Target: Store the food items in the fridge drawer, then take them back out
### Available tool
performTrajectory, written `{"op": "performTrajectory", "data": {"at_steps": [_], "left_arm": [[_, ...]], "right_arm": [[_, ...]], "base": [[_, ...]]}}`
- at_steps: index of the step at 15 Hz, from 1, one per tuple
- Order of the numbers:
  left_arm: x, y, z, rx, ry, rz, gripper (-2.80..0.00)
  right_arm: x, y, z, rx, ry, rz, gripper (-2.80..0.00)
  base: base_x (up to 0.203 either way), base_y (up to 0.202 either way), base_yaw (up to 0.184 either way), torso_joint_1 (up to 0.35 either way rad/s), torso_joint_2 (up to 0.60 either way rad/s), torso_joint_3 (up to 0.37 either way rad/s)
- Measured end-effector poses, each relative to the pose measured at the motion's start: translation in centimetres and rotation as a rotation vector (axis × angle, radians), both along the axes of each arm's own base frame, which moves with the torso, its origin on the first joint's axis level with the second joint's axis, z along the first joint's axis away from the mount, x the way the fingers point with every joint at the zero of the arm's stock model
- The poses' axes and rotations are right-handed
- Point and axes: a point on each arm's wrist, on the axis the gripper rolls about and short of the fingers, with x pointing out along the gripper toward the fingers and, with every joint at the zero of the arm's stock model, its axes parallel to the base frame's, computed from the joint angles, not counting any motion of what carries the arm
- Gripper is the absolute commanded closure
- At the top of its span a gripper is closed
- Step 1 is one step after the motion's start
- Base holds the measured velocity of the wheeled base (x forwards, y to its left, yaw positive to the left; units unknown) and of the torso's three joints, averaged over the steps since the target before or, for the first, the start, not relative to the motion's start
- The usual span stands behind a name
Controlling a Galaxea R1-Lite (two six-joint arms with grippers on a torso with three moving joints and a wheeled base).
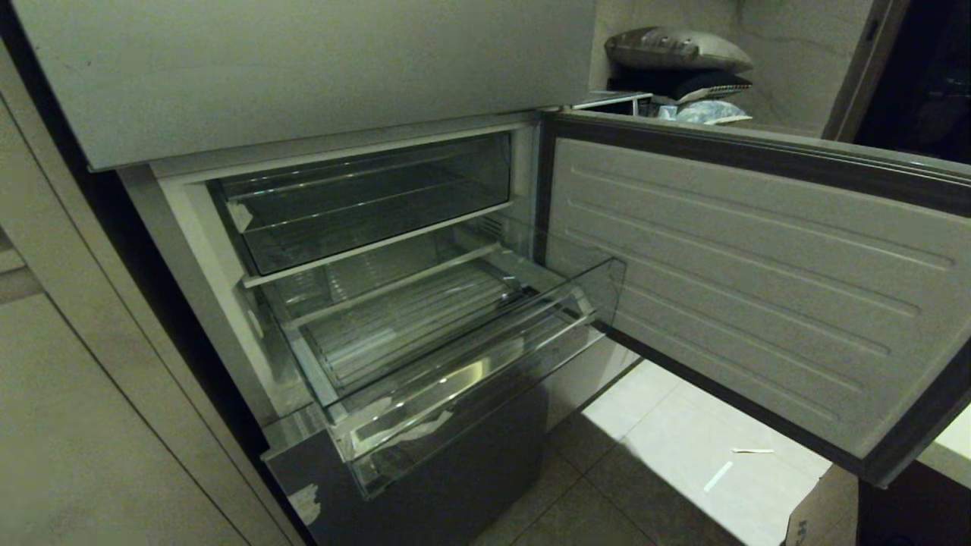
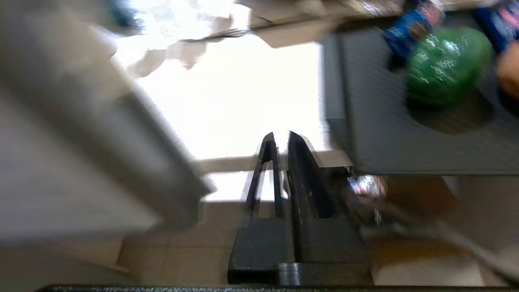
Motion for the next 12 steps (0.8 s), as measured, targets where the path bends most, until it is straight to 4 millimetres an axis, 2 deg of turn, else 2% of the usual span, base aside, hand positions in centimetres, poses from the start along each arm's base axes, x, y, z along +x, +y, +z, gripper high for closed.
{"op": "performTrajectory", "data": {"at_steps": [3, 6, 9, 12], "left_arm": [[0.0, 0.0, 0.0, 0.000, 0.000, 0.000, 0.00], [0.0, 0.0, 0.0, 0.000, 0.000, 0.000, 0.00], [0.0, 0.0, 0.0, 0.000, 0.000, 0.000, 0.00], [0.0, 0.0, 0.0, 0.000, 0.000, 0.000, 0.00]], "right_arm": [[1.5, -4.8, -0.7, 0.055, 0.029, -0.114, -2.80], [1.7, -9.2, -2.1, 0.095, 0.043, -0.228, -2.80], [1.8, -12.5, -3.8, 0.139, 0.060, -0.287, -2.80], [1.8, -15.0, -4.5, 0.152, 0.062, -0.322, -2.80]], "base": [[0.000, 0.000, 0.000, 0.000, 0.00, 0.000], [0.000, 0.000, 0.000, 0.000, 0.00, 0.000], [0.000, 0.000, 0.000, 0.000, 0.00, 0.000], [0.000, 0.000, 0.000, 0.000, 0.00, 0.000]]}}
